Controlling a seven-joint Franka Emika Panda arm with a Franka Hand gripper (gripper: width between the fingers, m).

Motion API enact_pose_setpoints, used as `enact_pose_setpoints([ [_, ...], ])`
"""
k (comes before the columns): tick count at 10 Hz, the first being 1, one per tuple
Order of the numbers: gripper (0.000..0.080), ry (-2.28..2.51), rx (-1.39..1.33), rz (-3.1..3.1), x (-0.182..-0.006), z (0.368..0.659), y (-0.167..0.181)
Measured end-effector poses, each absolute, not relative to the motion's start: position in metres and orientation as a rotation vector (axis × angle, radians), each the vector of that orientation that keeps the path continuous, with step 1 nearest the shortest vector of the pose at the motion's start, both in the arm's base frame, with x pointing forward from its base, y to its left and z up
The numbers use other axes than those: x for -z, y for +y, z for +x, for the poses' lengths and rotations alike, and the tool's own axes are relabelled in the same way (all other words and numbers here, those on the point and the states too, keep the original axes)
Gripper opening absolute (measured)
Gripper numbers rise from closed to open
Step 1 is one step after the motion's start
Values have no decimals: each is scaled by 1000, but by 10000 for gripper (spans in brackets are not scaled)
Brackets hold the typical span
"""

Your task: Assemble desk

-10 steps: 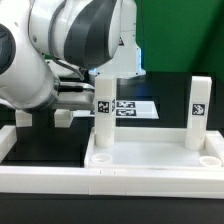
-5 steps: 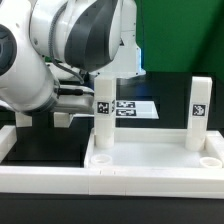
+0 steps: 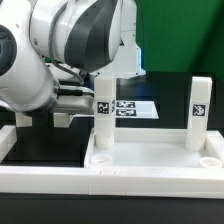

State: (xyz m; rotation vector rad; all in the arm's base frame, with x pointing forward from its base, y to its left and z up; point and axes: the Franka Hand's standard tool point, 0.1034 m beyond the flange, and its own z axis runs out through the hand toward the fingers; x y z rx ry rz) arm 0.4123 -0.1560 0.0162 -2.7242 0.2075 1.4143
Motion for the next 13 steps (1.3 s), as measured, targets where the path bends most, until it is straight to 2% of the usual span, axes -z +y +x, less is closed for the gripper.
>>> enact_pose_setpoints([
  [4, 649, 229, -1417, -2735, -16, 412, -156],
  [5, 553, 230, -1417, -2735, -16, 412, -156],
  [6, 373, 230, -1416, -2735, -16, 412, -156],
  [7, 373, 230, -1416, -2735, -16, 412, -156],
  [8, 287, 230, -1416, -2735, -16, 412, -156],
  [13, 287, 220, -1416, -2734, -16, 412, -156],
])
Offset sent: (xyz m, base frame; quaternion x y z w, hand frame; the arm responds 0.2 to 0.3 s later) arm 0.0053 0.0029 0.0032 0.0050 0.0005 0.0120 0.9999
